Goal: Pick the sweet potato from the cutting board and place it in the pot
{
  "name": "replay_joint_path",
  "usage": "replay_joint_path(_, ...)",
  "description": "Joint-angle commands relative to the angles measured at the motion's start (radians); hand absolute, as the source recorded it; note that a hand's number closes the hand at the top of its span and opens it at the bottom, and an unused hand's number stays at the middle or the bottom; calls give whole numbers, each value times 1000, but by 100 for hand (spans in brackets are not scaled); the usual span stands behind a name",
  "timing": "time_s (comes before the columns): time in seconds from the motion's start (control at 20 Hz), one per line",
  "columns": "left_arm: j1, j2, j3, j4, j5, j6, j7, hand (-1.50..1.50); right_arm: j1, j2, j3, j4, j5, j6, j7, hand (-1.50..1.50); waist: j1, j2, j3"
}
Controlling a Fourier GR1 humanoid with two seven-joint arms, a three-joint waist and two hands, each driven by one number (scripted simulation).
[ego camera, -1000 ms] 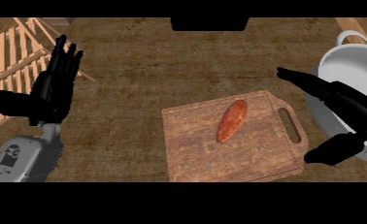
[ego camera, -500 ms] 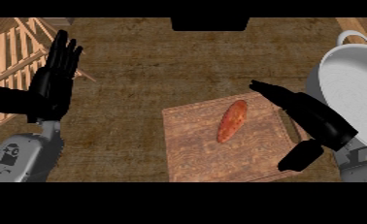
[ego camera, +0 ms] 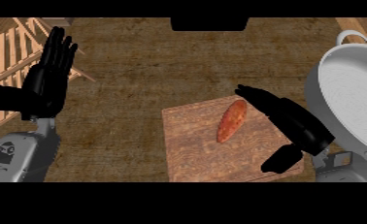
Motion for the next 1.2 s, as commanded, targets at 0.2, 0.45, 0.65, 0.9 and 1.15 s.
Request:
replay_joint_path(0.2,-2,-35,31,48,-33,-54,-34,0,-35,91,-5,137,171,-3,-4,-150,2,1,0)
replay_joint_path(0.45,-21,-43,47,-32,-57,-21,70,0,-47,146,-46,257,217,-35,-81,-150,4,1,0)
replay_joint_path(0.65,52,-53,65,-85,-53,-55,58,0,-90,234,-17,327,295,-54,-71,-150,7,0,0)
replay_joint_path(0.9,28,-123,47,3,-111,-50,-15,0,-116,273,-54,349,304,6,-99,-150,3,0,0)
replay_joint_path(1.15,36,-110,60,6,-94,-81,-15,0,-98,378,56,450,402,-121,-155,150,9,2,0)
